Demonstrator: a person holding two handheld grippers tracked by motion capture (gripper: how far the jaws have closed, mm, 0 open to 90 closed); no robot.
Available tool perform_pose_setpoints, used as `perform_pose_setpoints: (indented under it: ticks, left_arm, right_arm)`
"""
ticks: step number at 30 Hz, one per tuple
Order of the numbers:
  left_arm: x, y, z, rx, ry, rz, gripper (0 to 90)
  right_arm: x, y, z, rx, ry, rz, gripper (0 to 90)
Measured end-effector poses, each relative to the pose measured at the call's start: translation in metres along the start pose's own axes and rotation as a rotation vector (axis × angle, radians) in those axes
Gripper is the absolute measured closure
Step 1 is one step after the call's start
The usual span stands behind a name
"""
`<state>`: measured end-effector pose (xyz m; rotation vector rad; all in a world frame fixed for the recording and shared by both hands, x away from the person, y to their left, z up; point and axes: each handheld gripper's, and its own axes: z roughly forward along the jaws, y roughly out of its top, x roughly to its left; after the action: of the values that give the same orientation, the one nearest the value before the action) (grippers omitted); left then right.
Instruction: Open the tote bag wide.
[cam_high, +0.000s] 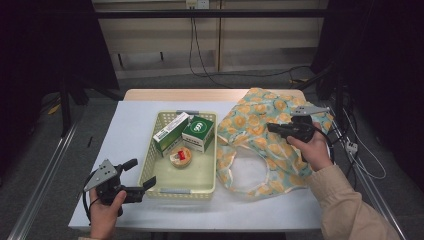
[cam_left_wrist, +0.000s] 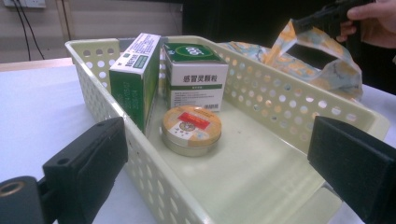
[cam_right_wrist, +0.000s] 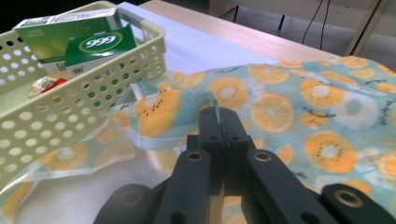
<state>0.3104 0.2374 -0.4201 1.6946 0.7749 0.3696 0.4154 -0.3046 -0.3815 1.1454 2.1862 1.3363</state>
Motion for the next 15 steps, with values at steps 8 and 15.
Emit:
perform_pose_setpoints:
  ticks: [8,15]
  left_arm:
    - [0.001,0.000,-0.001,-0.001,0.005,-0.003,5.0]
    - [0.003,-0.002,0.000,0.001,0.001,-0.012,4.9]
  right_arm:
    - [-0.030,0.005,0.007,0.002,-0.050,0.045,90.0]
    - [-0.056,0.004,0.018,-0.004,-0.107,0.070,90.0]
